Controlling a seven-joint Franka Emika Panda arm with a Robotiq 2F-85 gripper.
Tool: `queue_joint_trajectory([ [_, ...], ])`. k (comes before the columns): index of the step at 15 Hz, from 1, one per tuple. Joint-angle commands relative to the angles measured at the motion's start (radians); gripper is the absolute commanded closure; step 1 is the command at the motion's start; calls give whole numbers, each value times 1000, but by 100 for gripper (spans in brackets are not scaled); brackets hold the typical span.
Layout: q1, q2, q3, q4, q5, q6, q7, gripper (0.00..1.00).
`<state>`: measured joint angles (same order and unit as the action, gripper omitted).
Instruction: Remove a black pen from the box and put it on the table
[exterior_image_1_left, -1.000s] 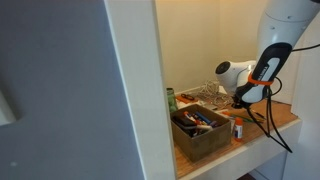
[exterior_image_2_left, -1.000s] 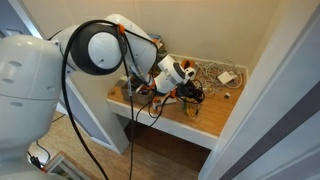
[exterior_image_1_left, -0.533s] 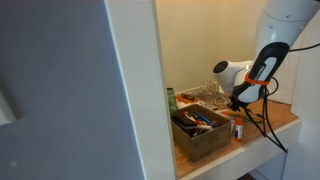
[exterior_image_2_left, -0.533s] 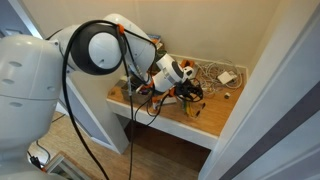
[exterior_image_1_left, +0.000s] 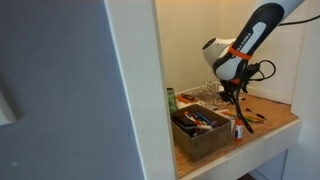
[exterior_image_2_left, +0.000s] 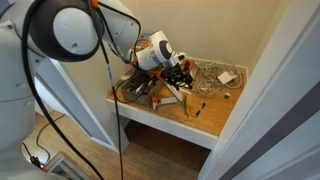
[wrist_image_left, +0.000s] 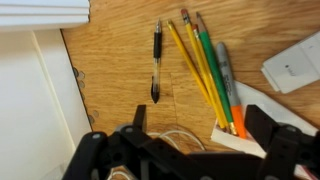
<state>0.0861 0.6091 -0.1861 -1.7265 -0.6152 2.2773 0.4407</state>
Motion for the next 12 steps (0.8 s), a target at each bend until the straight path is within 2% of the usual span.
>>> queue_joint_trajectory([
  [1,3,-114,47,-35,138,-177,-61,0],
  [5,6,-195,91,-38,249,-329,-61,0],
  [9,7,-263,126,-59,315,-367,-52,0],
  [11,18,-265,137,-54,300,-400,-67,0],
  [12,10,-235,129,-25,286,-377,-50,0],
])
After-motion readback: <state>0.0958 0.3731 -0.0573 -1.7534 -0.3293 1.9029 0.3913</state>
